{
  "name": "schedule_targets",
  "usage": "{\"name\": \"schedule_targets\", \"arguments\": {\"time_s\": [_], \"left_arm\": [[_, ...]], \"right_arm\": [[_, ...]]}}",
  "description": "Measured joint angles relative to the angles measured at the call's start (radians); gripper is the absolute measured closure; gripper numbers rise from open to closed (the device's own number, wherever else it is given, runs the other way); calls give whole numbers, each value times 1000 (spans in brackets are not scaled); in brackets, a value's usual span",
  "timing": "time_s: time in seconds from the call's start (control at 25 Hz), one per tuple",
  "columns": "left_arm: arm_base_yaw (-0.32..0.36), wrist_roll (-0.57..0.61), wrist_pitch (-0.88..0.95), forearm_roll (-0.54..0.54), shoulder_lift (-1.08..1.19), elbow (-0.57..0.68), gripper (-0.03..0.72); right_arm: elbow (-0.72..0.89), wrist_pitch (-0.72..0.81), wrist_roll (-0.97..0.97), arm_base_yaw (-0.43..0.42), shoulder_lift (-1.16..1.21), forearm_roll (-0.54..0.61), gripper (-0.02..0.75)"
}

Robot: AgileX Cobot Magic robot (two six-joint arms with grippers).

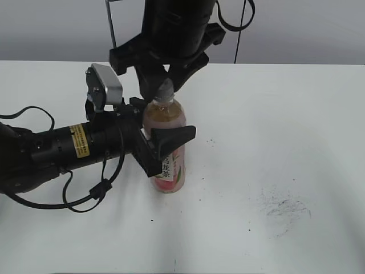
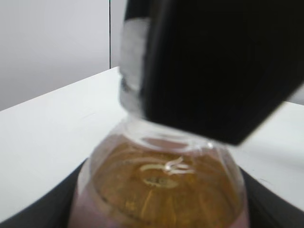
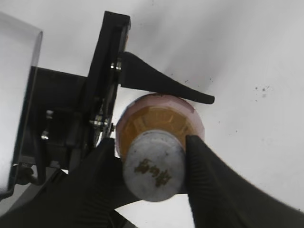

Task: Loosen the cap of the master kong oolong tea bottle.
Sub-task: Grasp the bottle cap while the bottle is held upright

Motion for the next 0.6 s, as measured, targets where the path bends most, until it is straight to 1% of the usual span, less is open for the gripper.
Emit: {"name": "schedule_targets", "arguments": {"time_s": [0.12, 0.2, 0.4, 0.6], "left_arm": [[0, 0, 0, 0, 0, 0, 244], [0, 0, 0, 0, 0, 0, 244], [0, 0, 0, 0, 0, 0, 244], [0, 0, 0, 0, 0, 0, 244]], "right_arm": [[0, 1, -2, 0, 0, -23, 448], [0, 1, -3, 0, 0, -31, 458], [0, 2, -22, 0, 0, -38, 426], [0, 2, -32, 0, 0, -46, 341]]}}
